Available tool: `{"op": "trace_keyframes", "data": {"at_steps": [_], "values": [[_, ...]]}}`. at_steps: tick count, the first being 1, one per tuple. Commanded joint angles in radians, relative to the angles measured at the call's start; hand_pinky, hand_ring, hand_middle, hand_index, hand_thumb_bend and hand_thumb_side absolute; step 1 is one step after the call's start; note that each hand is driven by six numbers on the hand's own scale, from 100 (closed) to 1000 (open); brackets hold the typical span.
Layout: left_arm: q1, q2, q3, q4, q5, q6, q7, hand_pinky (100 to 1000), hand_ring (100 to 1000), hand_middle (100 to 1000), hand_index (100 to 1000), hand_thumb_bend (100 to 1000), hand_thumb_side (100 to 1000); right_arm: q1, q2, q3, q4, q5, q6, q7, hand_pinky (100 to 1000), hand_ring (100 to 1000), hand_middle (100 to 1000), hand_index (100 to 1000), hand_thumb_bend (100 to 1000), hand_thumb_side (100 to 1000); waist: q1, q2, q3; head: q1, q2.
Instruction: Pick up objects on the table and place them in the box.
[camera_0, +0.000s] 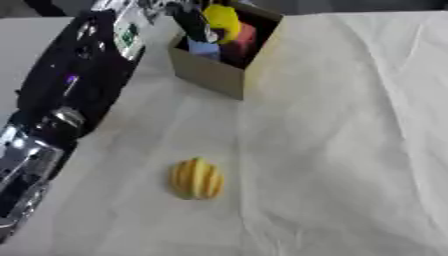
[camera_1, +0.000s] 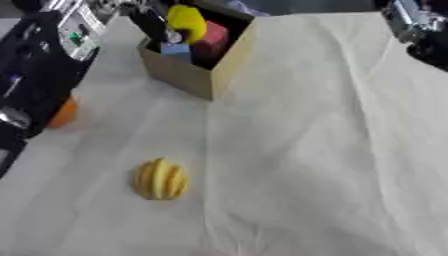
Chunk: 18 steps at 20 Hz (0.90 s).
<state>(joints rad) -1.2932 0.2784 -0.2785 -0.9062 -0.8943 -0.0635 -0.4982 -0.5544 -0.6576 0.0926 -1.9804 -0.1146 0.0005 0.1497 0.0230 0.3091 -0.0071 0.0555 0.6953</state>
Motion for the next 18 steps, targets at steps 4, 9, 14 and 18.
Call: {"op": "trace_keyframes", "data": {"at_steps": [4,9,14,18], "values": [[-0.042,-0.003,0.050,0.074,-0.093,-0.067,0.083,856,831,837,903,586,380,-0.009,-0.009,-0.011,-0.020,-0.008,-0.002,-0.001,926,698,645,801,100,549,-0.004,-0.022,0.004,0.000,-0.003],[-0.046,-0.002,0.081,0.104,-0.136,-0.108,0.079,834,798,791,876,537,375,-0.005,-0.006,-0.012,-0.020,-0.010,-0.001,0.000,926,698,646,800,100,550,-0.005,-0.032,0.011,-0.004,0.013],[-0.049,0.060,0.069,0.092,-0.084,-0.151,0.053,814,762,747,845,496,365,0.011,-0.015,-0.016,-0.020,-0.006,0.001,-0.006,926,699,647,801,100,550,-0.003,-0.044,0.039,-0.023,0.039],[-0.032,0.152,0.029,0.076,-0.027,-0.189,0.011,818,769,752,855,537,394,0.031,-0.027,-0.025,-0.020,0.000,0.002,-0.017,926,699,647,800,100,544,0.002,-0.051,0.076,-0.052,0.055]]}}
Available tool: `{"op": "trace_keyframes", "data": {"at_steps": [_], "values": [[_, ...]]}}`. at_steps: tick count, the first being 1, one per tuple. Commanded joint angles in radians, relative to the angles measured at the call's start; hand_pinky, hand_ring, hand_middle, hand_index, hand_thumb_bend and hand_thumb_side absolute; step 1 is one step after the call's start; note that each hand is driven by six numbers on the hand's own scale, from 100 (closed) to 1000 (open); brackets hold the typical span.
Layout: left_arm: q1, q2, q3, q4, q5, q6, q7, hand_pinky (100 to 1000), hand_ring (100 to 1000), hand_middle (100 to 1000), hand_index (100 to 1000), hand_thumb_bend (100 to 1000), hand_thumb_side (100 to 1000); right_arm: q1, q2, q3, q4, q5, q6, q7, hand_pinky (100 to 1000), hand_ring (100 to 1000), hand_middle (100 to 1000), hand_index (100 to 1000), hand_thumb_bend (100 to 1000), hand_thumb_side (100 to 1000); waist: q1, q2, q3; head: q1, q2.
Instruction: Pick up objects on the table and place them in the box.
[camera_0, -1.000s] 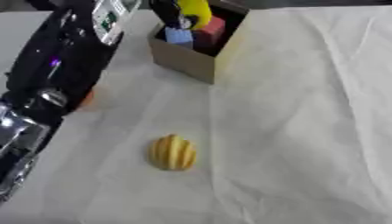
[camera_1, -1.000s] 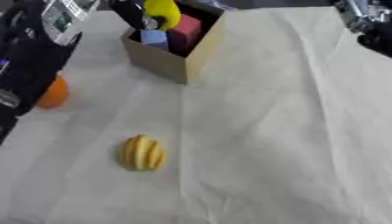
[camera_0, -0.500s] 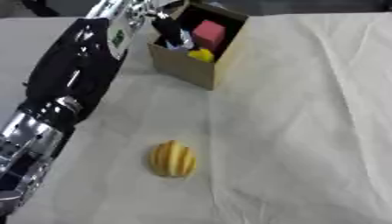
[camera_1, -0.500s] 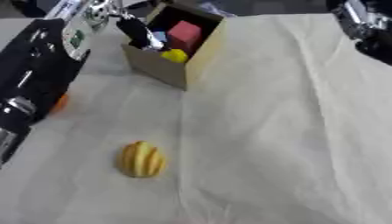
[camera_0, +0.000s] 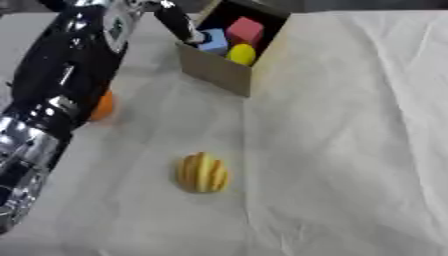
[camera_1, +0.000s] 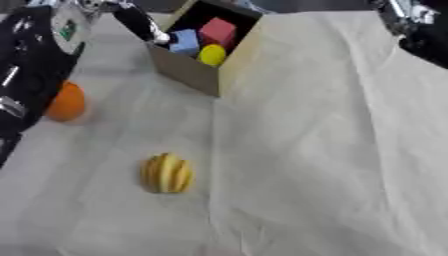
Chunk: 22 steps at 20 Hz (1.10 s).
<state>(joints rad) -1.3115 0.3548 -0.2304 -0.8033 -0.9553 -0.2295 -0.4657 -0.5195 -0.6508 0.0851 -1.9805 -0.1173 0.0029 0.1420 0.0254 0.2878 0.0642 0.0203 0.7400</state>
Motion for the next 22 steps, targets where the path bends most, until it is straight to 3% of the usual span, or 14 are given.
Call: {"op": "trace_keyframes", "data": {"at_steps": [1,9,14,18,22], "values": [[-0.004,0.099,-0.030,-0.030,0.049,-0.031,-0.035,818,770,754,860,548,403,-0.001,-0.035,-0.019,-0.020,0.004,-0.001,-0.011,926,699,648,800,100,551,0.000,-0.031,0.011,-0.023,0.013],[0.140,0.280,-0.098,-0.140,0.160,-0.091,-0.132,817,779,764,872,615,401,-0.001,-0.029,-0.023,-0.020,0.009,-0.003,-0.016,926,700,650,800,100,550,-0.009,-0.035,0.026,-0.038,0.015],[0.240,0.389,-0.124,-0.216,0.232,-0.071,-0.182,818,783,769,865,642,402,-0.009,-0.021,-0.023,-0.020,0.009,-0.005,-0.018,925,701,650,800,100,550,-0.015,-0.033,0.016,-0.033,0.009],[0.290,0.476,-0.181,-0.290,0.474,0.046,-0.273,817,786,772,863,648,402,-0.012,-0.021,-0.023,-0.020,0.009,-0.004,-0.020,925,700,650,800,100,551,-0.014,-0.029,0.014,-0.030,0.005],[0.321,0.511,-0.201,-0.342,0.533,0.137,-0.325,818,789,776,863,645,414,-0.015,-0.019,-0.023,-0.020,0.007,-0.003,-0.021,925,700,650,800,100,551,-0.015,-0.026,0.012,-0.026,0.002]]}}
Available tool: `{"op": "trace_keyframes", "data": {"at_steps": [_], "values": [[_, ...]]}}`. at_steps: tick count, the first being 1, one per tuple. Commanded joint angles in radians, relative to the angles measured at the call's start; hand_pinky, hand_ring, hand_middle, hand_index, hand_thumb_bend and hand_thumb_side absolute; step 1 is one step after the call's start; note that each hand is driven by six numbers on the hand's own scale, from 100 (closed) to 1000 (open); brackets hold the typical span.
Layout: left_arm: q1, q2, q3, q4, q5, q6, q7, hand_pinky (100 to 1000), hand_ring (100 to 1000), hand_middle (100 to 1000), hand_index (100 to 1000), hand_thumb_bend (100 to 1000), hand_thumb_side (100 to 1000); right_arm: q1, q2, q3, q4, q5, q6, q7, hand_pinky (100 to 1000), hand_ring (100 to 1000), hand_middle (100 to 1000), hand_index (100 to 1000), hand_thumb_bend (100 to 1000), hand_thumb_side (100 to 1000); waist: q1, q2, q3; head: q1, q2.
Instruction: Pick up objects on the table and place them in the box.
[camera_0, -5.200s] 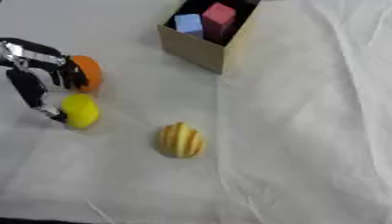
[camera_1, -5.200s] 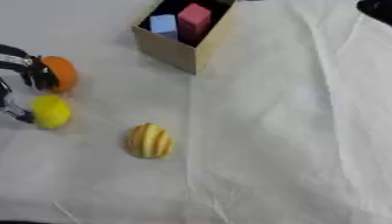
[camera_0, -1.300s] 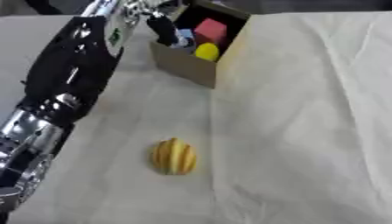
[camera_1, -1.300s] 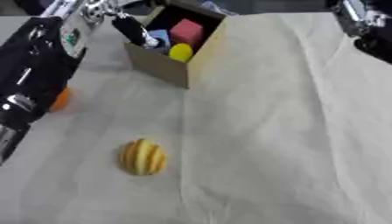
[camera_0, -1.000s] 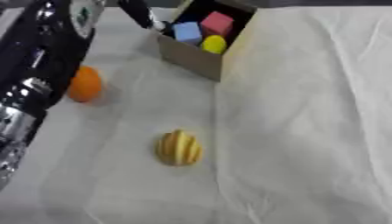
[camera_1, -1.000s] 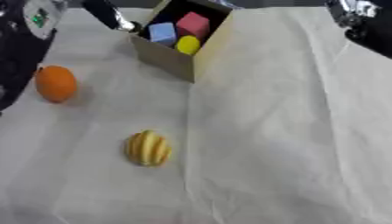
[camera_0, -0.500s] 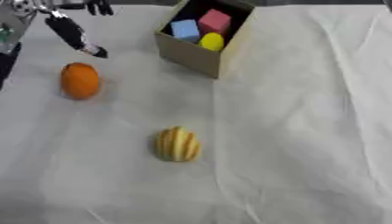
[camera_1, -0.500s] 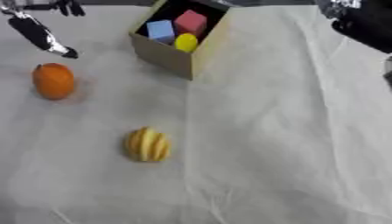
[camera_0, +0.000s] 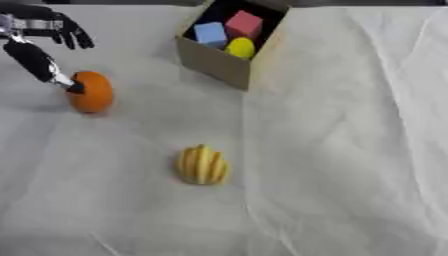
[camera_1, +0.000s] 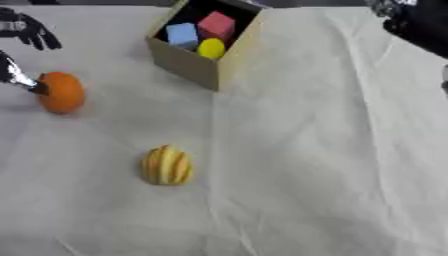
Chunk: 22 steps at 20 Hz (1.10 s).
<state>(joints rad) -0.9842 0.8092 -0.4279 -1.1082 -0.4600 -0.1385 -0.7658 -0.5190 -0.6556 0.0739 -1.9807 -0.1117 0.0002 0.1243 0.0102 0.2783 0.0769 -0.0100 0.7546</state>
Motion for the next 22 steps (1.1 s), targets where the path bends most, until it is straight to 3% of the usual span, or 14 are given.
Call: {"op": "trace_keyframes", "data": {"at_steps": [1,5,11,22], "values": [[-0.001,0.061,-0.004,-0.041,0.042,0.059,-0.032,817,788,775,862,643,414,-0.015,-0.014,-0.012,-0.019,0.001,0.000,-0.003,925,700,650,800,100,551,0.000,-0.016,-0.001,0.005,-0.014],[0.009,0.061,-0.006,-0.028,0.037,0.083,-0.048,811,782,766,860,638,413,-0.015,-0.010,-0.012,-0.019,-0.001,0.001,-0.003,925,700,650,800,100,552,-0.001,-0.015,-0.001,0.009,-0.018],[0.003,0.031,-0.003,0.040,-0.062,0.070,0.020,815,790,778,887,667,375,-0.014,-0.005,-0.014,-0.019,-0.003,0.000,-0.002,925,700,650,800,100,553,-0.005,-0.012,-0.007,0.017,-0.026],[-0.010,-0.030,0.011,0.152,-0.100,0.019,0.078,787,758,740,833,527,370,-0.013,-0.002,-0.018,-0.019,-0.003,0.000,-0.007,926,699,651,800,100,554,-0.011,-0.003,-0.011,0.018,-0.031]]}}
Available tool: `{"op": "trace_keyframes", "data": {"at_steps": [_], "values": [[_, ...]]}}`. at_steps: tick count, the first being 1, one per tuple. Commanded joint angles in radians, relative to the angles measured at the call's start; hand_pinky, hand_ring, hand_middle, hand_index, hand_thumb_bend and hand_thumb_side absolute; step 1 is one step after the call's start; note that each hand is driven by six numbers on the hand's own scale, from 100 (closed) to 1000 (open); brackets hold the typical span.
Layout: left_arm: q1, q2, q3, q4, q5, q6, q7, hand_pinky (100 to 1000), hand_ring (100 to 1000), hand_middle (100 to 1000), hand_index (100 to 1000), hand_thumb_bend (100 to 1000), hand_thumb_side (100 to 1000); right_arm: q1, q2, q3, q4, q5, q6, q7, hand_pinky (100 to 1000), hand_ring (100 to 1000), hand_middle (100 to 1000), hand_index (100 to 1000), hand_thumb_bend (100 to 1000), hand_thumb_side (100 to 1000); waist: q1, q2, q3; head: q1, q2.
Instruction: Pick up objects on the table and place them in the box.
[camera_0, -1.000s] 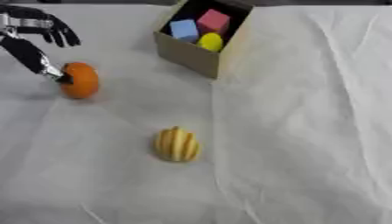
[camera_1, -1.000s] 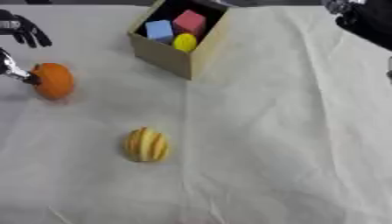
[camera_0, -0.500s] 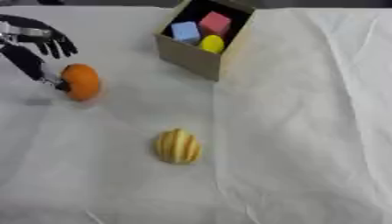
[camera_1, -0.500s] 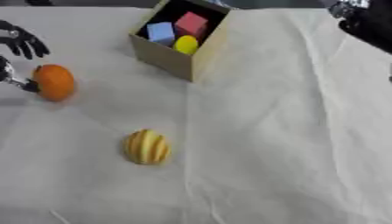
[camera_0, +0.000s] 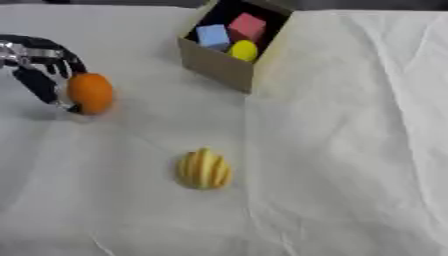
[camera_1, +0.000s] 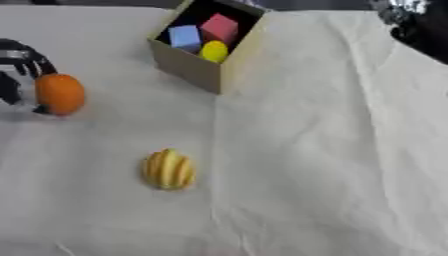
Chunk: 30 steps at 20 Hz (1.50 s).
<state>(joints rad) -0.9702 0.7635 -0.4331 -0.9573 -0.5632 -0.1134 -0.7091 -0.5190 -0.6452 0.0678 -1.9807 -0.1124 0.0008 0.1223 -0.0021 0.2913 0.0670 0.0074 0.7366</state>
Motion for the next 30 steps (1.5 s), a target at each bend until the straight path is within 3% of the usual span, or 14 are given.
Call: {"op": "trace_keyframes", "data": {"at_steps": [1,5,7,11,15,19,26,30], "values": [[-0.025,0.014,0.016,0.001,0.009,-0.005,0.032,784,754,736,827,507,373,-0.013,-0.012,-0.012,-0.019,-0.002,0.000,-0.005,926,699,651,800,100,554,0.001,-0.016,-0.001,0.001,-0.014],[-0.026,0.013,0.015,-0.005,0.020,0.006,0.067,766,728,699,771,345,364,-0.012,-0.012,-0.013,-0.019,-0.001,0.002,-0.005,927,699,651,800,100,553,0.001,-0.015,0.000,0.001,-0.014],[-0.024,0.017,0.016,-0.017,0.023,0.013,0.079,761,718,681,738,273,315,-0.011,-0.012,-0.013,-0.019,0.001,0.004,-0.004,928,699,652,800,100,554,0.001,-0.015,0.000,0.001,-0.014],[-0.033,0.032,0.022,-0.074,0.003,0.022,0.104,747,693,641,670,217,212,-0.010,-0.013,-0.015,-0.019,0.003,0.004,-0.004,928,700,652,800,100,553,0.002,-0.016,0.000,-0.001,-0.012],[-0.091,0.010,0.031,-0.135,-0.064,0.021,0.127,743,675,613,622,205,144,-0.013,-0.014,-0.014,-0.019,0.002,0.000,-0.005,928,700,651,800,100,553,0.003,-0.020,-0.001,-0.002,-0.010],[-0.192,-0.073,0.048,-0.120,-0.127,0.007,0.140,745,670,610,624,192,130,-0.015,-0.013,-0.011,-0.019,0.002,0.001,-0.002,927,700,650,800,100,554,0.005,-0.023,-0.004,0.000,-0.006],[-0.344,-0.283,0.107,0.043,-0.231,-0.039,0.194,742,657,606,623,164,125,-0.033,-0.002,-0.001,-0.019,-0.005,0.002,0.010,927,699,650,799,100,554,0.009,-0.022,-0.031,0.011,-0.014],[-0.392,-0.362,0.140,0.133,-0.311,-0.058,0.251,744,658,609,628,173,123,-0.041,0.003,0.003,-0.019,-0.009,0.002,0.016,927,698,649,799,100,555,0.011,-0.019,-0.047,0.020,-0.019]]}}
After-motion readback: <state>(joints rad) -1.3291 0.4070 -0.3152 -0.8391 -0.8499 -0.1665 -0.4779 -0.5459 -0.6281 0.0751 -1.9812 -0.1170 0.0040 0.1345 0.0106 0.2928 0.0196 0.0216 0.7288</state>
